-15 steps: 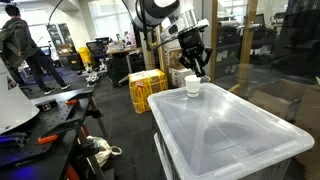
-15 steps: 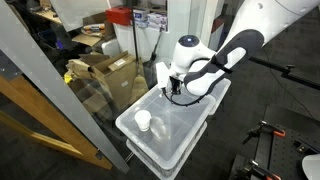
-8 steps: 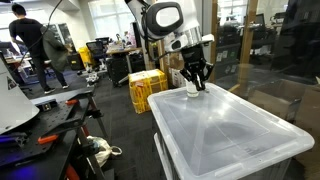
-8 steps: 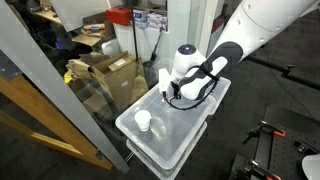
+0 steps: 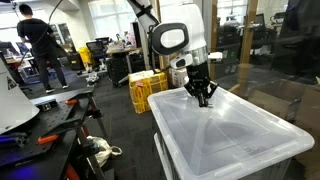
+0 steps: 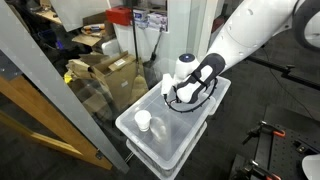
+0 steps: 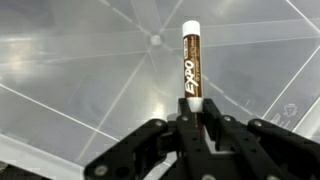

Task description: Pick up the pen out of the white cup and place it on top of the colourless box.

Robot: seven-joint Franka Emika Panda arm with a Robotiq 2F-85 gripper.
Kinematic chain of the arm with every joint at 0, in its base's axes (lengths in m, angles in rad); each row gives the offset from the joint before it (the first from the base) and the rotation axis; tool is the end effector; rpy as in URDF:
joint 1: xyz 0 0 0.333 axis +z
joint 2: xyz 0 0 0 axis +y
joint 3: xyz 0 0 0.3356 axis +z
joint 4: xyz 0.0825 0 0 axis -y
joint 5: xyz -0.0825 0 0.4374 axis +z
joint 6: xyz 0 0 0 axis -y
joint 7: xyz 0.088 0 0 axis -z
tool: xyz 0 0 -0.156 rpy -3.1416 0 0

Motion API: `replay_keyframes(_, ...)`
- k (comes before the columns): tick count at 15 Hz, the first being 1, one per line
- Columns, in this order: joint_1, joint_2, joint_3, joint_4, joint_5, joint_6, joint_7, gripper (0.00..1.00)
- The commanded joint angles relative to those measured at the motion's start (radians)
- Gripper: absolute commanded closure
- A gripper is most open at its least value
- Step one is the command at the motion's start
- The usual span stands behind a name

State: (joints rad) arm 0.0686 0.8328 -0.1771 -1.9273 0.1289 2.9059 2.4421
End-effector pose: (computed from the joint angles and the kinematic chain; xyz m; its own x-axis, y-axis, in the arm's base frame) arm 0.6518 -0.0850 -0.0103 -0.8545 -0.5142 -0.0742 -0.4975 0.8510 -0.1681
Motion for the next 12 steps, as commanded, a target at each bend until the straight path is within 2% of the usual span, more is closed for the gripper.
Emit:
replay_keyframes(1, -0.03, 0.048, 0.026, 0.049, 0.062, 0.03, -0.04, 0.56)
replay_keyframes(3, -0.017, 0.051, 0.019, 0.047, 0.068, 0.044, -0.036, 0.48)
replay_keyframes(9, 0.084, -0.023, -0.022, -0.06, 0.063, 0.122, -0.02, 0.03)
replay_keyframes(12, 0.127, -0.055, -0.036, -0.113, 0.082, 0.148, -0.008, 0.0)
